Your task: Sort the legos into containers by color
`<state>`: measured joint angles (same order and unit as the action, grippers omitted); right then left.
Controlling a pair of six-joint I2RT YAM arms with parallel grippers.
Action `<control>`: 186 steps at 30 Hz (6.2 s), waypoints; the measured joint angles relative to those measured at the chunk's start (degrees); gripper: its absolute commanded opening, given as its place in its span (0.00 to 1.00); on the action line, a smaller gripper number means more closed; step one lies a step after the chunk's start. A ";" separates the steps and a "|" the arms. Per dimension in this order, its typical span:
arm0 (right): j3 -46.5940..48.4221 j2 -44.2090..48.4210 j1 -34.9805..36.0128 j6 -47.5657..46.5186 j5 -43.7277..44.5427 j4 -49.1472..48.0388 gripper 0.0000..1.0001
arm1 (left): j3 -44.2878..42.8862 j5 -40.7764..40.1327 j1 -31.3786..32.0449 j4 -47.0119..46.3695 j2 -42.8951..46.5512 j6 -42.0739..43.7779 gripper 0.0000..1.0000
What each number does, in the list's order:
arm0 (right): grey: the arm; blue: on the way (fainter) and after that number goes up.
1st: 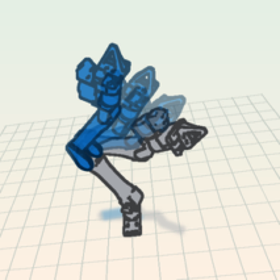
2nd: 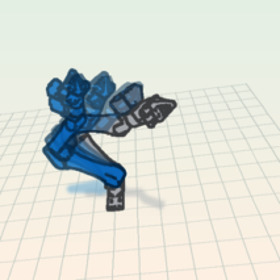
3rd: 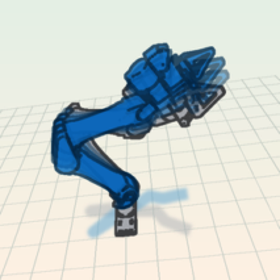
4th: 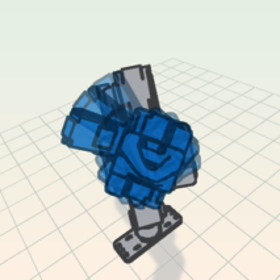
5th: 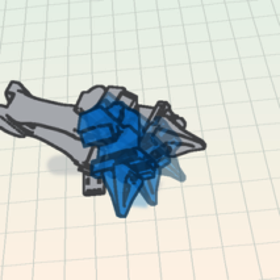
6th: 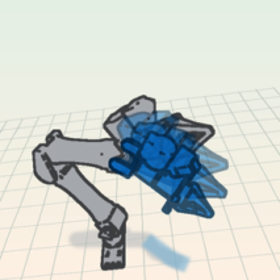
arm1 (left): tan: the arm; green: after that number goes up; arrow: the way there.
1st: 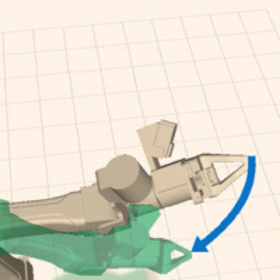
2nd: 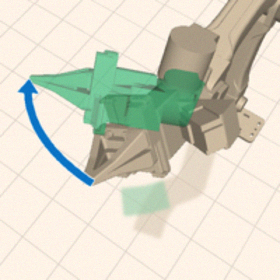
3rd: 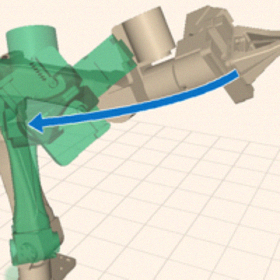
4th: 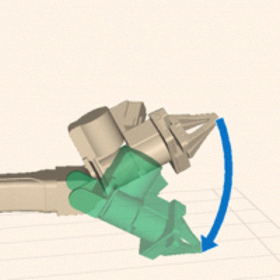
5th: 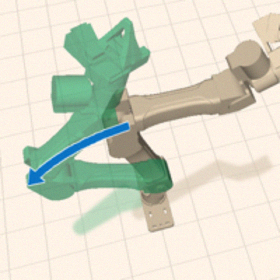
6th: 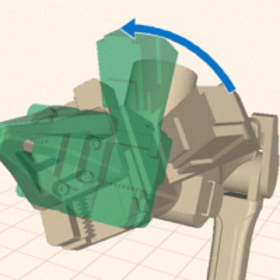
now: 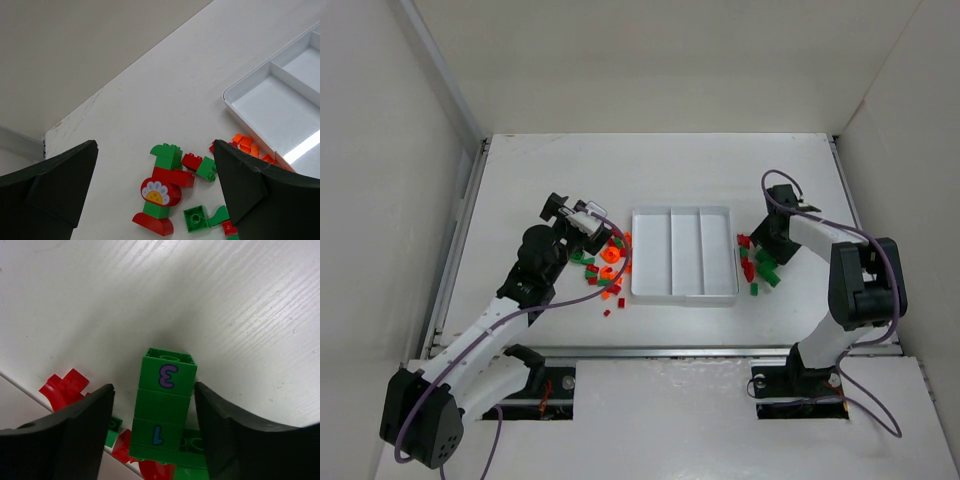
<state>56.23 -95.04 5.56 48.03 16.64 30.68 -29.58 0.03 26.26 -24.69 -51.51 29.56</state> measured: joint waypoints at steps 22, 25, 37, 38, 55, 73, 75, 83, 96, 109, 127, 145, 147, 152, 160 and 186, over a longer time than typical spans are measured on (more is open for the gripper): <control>1.90 16.24 2.99 -28.41 -8.46 -14.84 0.00 | -0.50 4.24 0.00 0.20 -1.99 -1.49 1.00; 2.36 20.02 6.62 -33.35 -15.91 -21.59 0.00 | -3.04 6.62 0.00 0.50 -4.98 -2.97 1.00; 0.63 19.67 21.33 -28.52 -34.42 -64.37 0.00 | -17.00 20.39 1.05 0.48 -12.66 -13.84 1.00; 0.00 19.23 22.56 -27.12 -33.68 -68.30 0.00 | -17.77 21.00 1.46 0.46 -12.85 -15.08 1.00; -1.73 12.13 34.27 -17.18 -14.62 -83.41 0.00 | -22.77 23.41 4.90 -3.45 -16.15 -34.29 0.85; -1.53 12.11 38.47 -16.52 -7.69 -82.25 0.00 | -24.15 22.23 5.31 -4.66 -18.93 -38.40 0.50; -1.46 12.07 38.47 -16.59 -7.37 -81.96 0.00 | -24.17 21.64 5.90 -4.63 -18.93 -38.05 0.40; -0.76 11.67 38.45 -16.68 -7.15 -80.78 0.10 | -24.17 20.37 6.16 -4.48 -18.93 -37.77 0.00; -0.66 12.63 37.09 -17.81 -10.10 -77.64 0.91 | -23.65 18.29 5.53 -2.67 -17.62 -32.57 0.00; -0.37 18.27 24.20 -20.61 -26.10 -68.57 0.89 | -18.97 23.19 5.53 1.79 -14.93 -19.26 0.00; 17.00 8.72 18.38 -37.83 -65.77 -33.03 0.86 | -18.27 29.38 5.53 8.04 -13.60 -1.70 0.00; 18.10 3.89 19.15 -36.48 -71.80 -32.11 0.26 | -17.25 28.57 5.38 9.55 -13.55 1.46 0.00; 18.53 3.41 19.12 -36.17 -72.19 -32.09 0.18 | -17.25 28.30 5.33 9.60 -13.55 1.53 0.00; 18.97 2.84 19.15 -35.69 -72.59 -32.11 0.00 | -17.25 28.26 5.14 9.62 -13.55 1.73 0.00; 19.06 2.62 19.47 -35.12 -72.87 -32.13 0.00 | -17.25 28.55 5.16 9.68 -13.55 2.45 0.60; 19.08 1.90 23.78 -34.71 -71.65 -31.41 0.00 | -17.05 29.29 5.86 8.74 -13.55 2.19 0.66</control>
<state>75.31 -93.14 29.34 13.32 -55.00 -0.73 -46.63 29.32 32.12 -15.94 -65.06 31.75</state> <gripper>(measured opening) 0.437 0.585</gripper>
